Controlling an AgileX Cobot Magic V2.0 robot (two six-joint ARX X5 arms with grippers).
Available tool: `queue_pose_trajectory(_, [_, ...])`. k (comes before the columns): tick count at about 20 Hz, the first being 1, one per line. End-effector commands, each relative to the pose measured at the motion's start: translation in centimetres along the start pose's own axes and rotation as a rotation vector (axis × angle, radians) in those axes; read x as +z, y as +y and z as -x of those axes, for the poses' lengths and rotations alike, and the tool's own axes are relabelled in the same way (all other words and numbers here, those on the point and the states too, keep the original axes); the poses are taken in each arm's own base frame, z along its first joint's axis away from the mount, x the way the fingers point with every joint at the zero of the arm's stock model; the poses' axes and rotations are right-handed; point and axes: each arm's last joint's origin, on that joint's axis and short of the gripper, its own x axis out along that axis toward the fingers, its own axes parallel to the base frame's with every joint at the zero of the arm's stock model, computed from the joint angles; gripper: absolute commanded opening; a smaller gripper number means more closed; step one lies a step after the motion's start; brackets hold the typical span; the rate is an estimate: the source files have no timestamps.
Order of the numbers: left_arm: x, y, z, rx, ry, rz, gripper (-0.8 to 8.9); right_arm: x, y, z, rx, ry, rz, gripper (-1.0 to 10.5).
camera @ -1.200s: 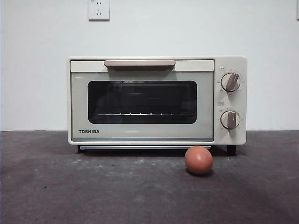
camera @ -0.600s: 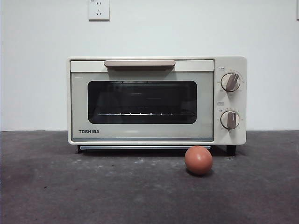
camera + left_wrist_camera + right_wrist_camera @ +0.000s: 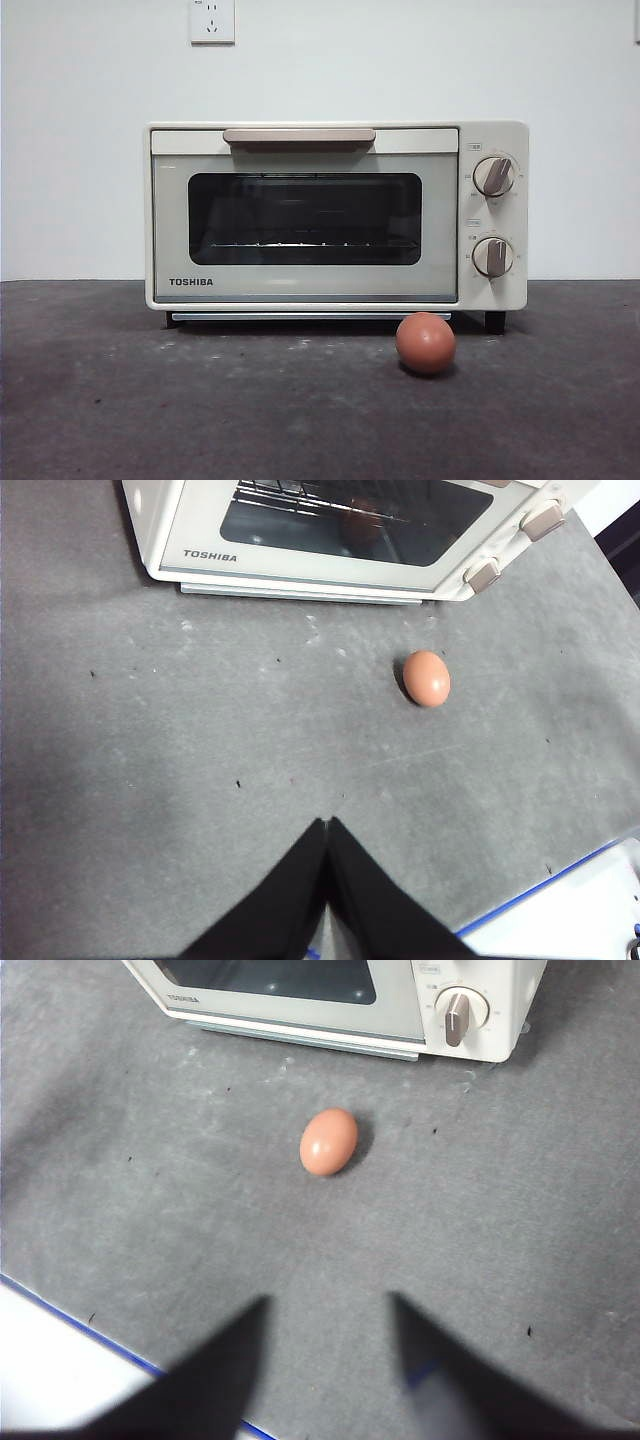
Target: Eggoven
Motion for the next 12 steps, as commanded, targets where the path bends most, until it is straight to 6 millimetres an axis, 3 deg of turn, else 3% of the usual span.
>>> queue_pose_trajectory(1, [0.5,-0.3,0.3,-0.006,-0.020,-0.033,0.07,0.5,0.2,0.1,0.026,-0.009,-0.017,3.9])
queue_pose_trajectory(7, [0.5,-0.3,0.3,-0.007,-0.025,-0.038,0.07,2.1,-0.4,-1.7,0.071,0.029,-0.069,3.8])
queue_pose_trajectory(12, [0.6,-0.3,0.3,-0.007,-0.028,-0.040,0.07,4.4,-0.2,-5.9,0.136,0.103,-0.092,3.8])
